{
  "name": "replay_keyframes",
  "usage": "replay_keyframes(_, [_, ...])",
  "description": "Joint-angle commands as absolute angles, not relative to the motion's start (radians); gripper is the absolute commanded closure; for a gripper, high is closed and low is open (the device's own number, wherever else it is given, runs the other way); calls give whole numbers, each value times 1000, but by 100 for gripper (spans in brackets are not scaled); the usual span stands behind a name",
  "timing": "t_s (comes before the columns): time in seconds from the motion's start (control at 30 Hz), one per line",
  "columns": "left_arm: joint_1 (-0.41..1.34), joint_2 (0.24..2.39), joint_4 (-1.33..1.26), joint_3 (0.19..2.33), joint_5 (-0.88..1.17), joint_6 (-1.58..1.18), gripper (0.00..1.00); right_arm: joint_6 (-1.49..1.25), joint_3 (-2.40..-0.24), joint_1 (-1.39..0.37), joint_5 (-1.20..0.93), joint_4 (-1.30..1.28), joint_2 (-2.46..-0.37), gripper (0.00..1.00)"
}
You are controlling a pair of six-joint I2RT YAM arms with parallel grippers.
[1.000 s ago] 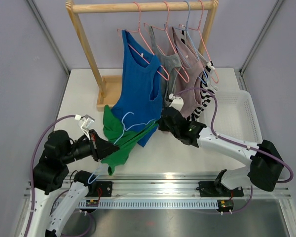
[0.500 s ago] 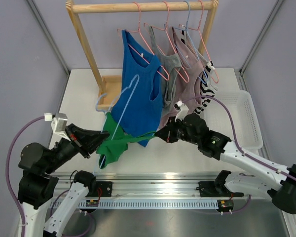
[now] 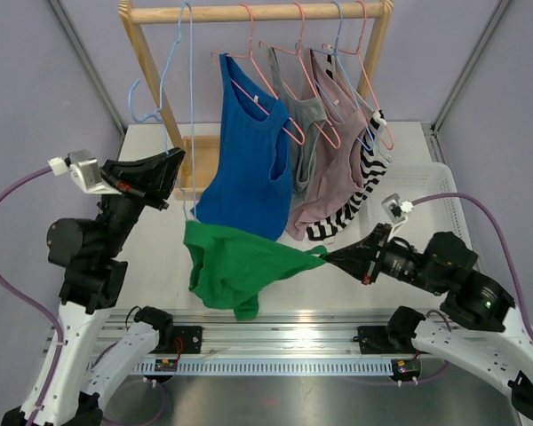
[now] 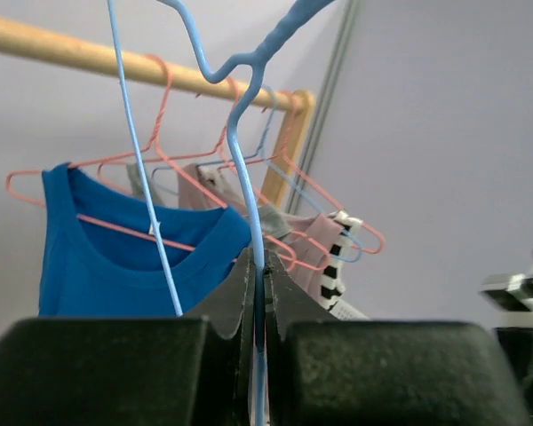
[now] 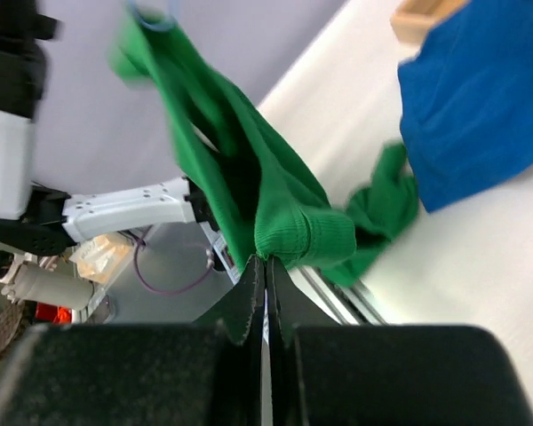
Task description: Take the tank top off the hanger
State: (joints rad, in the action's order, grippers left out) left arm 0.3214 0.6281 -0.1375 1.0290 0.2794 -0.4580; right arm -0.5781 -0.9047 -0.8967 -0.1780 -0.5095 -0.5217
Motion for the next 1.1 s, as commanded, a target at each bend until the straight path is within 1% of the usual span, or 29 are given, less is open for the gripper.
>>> replay_keyframes(0.0, [324,637,-283,1024,248,-431,100,-522,-997,-900,-121,-604,-505,100])
replay_keyframes(0.07, [324,637,-290,990,284,-451,100,-520,-1006,-902,-112,-591,-527,100])
replay_keyframes(0.1, [324,640,-305,958,357,-460,100,-520,-1002,-900,-110,-577,-547,100])
replay_keyframes(0.13, [324,640,-313,941,385,-477,100,-514,-985,-900,-124,-534,-572,100])
replay_keyframes(0.17, [325,638,-313,928,397,-495,100,-506,-982,-902,-144,-520,-639,100])
replay_keyframes(0.27, [327,608,-168,916,290,-508,100,-502,-988,-902,-150,-505,-785,100])
replay_keyframes(0.3, [327,600,-58,922,219,-508,100,-506,-985,-902,-149,-497,-811,100])
replay_keyframes(0.37, [327,589,67,966,161,-488,100,-529,-953,-907,-132,-468,-865,100])
replay_keyframes(0.4, [328,592,197,986,109,-479,100,-538,-940,-913,-94,-460,-877,100])
replay_keyframes(0.5, [328,609,364,1049,33,-450,100,-577,-885,-942,-23,-433,-905,100])
replay_keyframes(0.53, [328,618,391,1080,16,-439,100,-584,-862,-954,-14,-416,-908,89])
replay_keyframes(0.57, [328,633,417,1101,3,-433,100,-594,-851,-959,-6,-411,-916,68])
replay_keyframes(0.6, [328,671,460,1124,-26,-427,100,-598,-847,-960,-6,-411,-917,51])
replay_keyframes(0.63, [328,704,481,1150,-26,-410,100,-601,-841,-963,23,-416,-919,39])
replay_keyframes(0.67, [328,734,504,1217,-23,-400,100,-600,-841,-963,43,-423,-914,10])
replay_keyframes(0.7, [328,800,541,1247,-23,-396,100,-601,-842,-963,57,-432,-907,1])
replay_keyframes(0.77, [328,865,574,1345,-28,-382,100,-594,-851,-963,93,-468,-885,0])
replay_keyframes(0.8, [328,927,589,1374,-28,-374,100,-592,-854,-963,104,-491,-878,1])
replay_keyframes(0.87, [328,985,595,1425,-17,-367,100,-589,-854,-963,120,-506,-851,0])
replay_keyframes(1.07, [319,1175,561,1640,-6,-347,100,-586,-813,-963,95,-517,-782,1])
